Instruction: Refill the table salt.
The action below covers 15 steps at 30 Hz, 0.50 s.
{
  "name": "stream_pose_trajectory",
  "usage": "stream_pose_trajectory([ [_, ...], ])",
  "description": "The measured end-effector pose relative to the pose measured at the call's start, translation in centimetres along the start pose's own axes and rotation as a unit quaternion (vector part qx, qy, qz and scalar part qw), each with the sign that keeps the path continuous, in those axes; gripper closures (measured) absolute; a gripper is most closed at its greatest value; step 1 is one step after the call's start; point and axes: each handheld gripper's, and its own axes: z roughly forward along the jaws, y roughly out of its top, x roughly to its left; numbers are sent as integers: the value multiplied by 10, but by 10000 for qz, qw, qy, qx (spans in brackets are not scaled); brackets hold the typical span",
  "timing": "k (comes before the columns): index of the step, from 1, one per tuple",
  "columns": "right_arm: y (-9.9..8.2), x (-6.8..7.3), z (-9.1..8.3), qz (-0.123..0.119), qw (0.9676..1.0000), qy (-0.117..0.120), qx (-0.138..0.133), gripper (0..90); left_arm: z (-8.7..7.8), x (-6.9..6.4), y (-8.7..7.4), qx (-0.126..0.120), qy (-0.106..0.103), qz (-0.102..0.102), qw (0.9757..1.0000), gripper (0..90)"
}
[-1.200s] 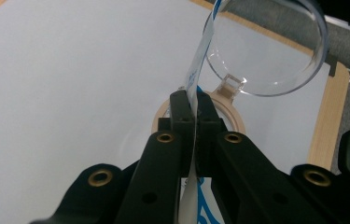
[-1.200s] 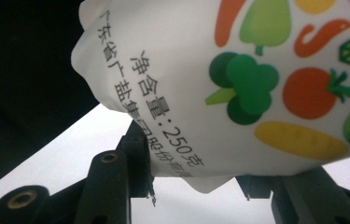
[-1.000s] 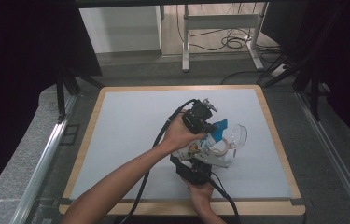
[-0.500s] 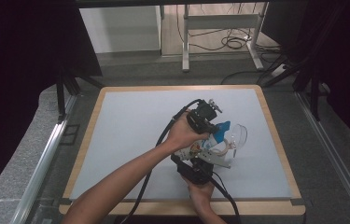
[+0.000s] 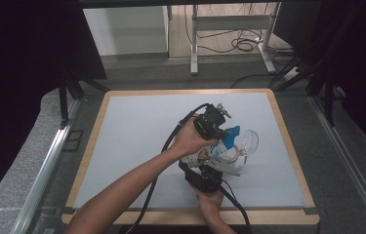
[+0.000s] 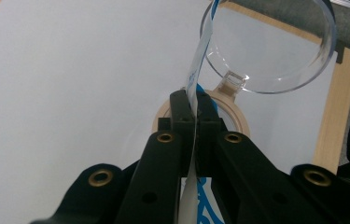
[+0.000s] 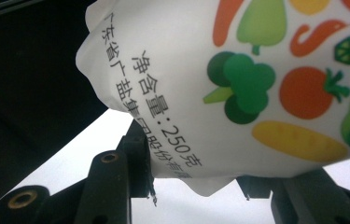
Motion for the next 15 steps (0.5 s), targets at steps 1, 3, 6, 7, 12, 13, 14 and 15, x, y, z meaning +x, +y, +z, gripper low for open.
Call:
stream_pose_trajectory([
  [1,0,0,0,7,10000,-3,5,550,0,0,0,-33,11,-20,10000,900],
  [3,0,0,0,21,10000,1,-3,551,0,1,0,-4,-15,-15,10000,900],
  [6,0,0,0,36,10000,9,-11,551,1,3,0,-17,-36,-38,10000,900],
  [7,1,0,0,48,10000,10,-26,551,1,3,1,-5,-59,-67,10000,900],
  [12,2,1,-1,172,9998,58,-51,550,3,4,3,48,-103,-87,9999,900],
  [13,3,1,-1,201,9998,73,-58,551,3,4,3,53,-111,-94,9999,900],
  [14,3,1,-2,250,9996,96,-54,551,3,4,4,81,-114,-81,9999,900],
  [15,4,1,-2,275,9995,117,-62,551,3,4,4,81,-114,-81,9999,900],
])
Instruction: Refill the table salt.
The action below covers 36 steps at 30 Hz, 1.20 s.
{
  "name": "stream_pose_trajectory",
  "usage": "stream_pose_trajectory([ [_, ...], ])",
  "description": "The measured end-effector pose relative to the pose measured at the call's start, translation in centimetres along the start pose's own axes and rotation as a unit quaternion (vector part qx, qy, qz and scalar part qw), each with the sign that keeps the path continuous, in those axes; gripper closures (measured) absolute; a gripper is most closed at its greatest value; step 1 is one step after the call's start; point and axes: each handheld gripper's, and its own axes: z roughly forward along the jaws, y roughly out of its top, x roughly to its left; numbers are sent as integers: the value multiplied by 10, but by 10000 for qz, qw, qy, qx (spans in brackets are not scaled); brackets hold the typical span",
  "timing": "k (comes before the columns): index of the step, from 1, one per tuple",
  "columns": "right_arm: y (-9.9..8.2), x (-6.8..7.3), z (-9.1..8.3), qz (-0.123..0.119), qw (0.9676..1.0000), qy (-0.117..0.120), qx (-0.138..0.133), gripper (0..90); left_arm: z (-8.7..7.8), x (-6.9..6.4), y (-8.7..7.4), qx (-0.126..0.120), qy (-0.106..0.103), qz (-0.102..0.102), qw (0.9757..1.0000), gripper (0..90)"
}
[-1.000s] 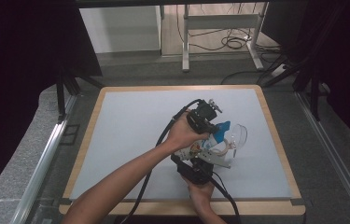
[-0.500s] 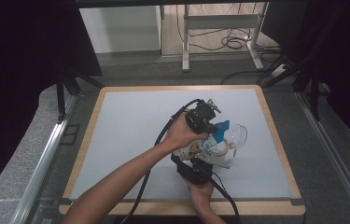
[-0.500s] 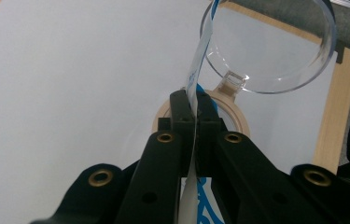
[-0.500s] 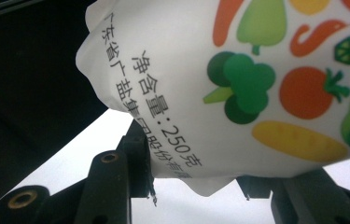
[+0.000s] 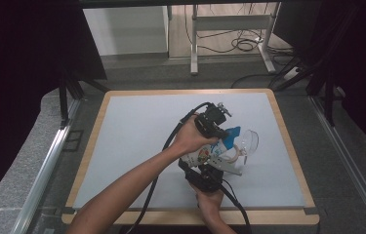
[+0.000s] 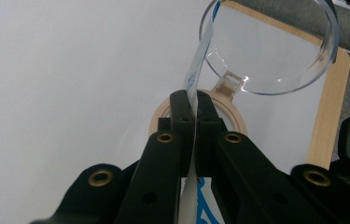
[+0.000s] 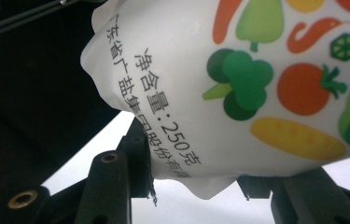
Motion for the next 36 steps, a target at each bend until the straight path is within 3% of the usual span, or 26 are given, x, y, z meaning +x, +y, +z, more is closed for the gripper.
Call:
stream_pose_trajectory([
  [15,1,2,-1,-30,10000,-18,-54,551,0,-2,1,-6,-5,28,10000,900],
  [21,0,4,-1,-332,9993,-168,-91,556,0,-3,1,-5,-16,62,10000,900],
  [36,2,6,-1,-379,9991,-144,-85,561,0,-5,2,27,61,101,9999,900],
])
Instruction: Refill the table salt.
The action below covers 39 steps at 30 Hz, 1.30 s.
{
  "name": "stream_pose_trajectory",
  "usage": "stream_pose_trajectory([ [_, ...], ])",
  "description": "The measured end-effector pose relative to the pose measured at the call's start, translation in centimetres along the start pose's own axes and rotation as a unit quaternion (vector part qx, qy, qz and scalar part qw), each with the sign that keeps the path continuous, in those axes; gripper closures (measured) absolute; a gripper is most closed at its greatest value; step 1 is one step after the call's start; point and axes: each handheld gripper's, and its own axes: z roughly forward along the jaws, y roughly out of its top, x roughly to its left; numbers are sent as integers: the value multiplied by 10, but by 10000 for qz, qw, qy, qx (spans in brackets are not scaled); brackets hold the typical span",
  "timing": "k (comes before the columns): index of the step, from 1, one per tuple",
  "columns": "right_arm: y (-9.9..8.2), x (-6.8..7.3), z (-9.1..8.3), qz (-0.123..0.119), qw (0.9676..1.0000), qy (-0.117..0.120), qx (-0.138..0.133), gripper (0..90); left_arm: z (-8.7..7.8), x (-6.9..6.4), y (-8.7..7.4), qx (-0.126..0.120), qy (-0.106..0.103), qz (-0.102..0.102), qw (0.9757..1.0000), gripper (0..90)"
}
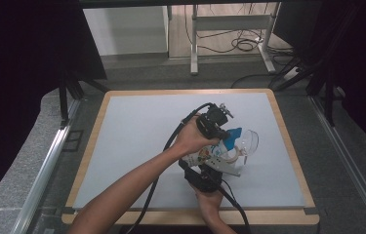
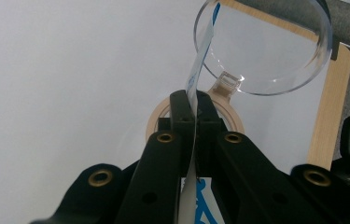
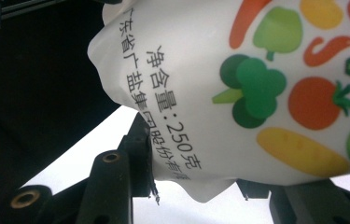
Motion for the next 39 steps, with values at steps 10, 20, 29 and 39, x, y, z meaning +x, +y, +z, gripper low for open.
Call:
stream_pose_trajectory([
  [10,0,0,3,-405,9990,-144,71,567,-1,1,-2,-12,-3,-16,10000,900],
  [20,1,1,4,-509,9985,-135,120,571,-3,3,-3,-86,-6,-42,10000,900],
  [29,1,0,4,-565,9982,-137,157,574,-3,4,-3,-61,-58,-65,9999,900],
  [39,6,1,4,-576,9982,-129,102,578,-1,3,4,52,-59,-1,10000,900],
])
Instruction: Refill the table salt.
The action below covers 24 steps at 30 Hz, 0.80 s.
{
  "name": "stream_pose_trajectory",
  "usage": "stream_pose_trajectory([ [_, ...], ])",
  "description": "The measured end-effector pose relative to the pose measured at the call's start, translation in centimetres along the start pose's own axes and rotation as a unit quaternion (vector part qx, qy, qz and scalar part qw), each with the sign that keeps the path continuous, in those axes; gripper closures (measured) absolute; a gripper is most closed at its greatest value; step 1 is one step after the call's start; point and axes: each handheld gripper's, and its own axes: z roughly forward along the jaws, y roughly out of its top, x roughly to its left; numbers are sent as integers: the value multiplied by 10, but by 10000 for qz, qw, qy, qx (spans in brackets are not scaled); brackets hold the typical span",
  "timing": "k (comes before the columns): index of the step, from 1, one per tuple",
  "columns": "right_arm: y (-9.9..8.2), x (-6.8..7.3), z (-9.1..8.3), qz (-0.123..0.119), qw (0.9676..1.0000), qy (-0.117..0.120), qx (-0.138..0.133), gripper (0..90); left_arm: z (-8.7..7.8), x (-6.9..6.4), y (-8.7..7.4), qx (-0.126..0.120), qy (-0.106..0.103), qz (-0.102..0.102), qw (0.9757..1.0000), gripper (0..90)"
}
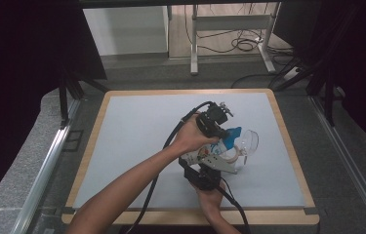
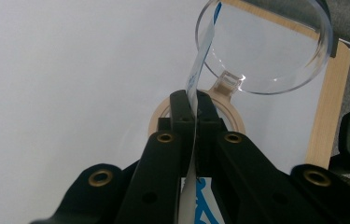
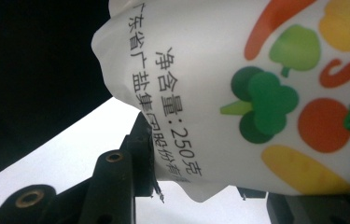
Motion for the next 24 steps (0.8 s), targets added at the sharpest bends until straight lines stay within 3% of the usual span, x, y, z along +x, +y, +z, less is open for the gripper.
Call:
stream_pose_trajectory([
  [24,3,0,2,-7,10000,-29,-29,582,4,2,4,136,-9,50,9999,900],
])
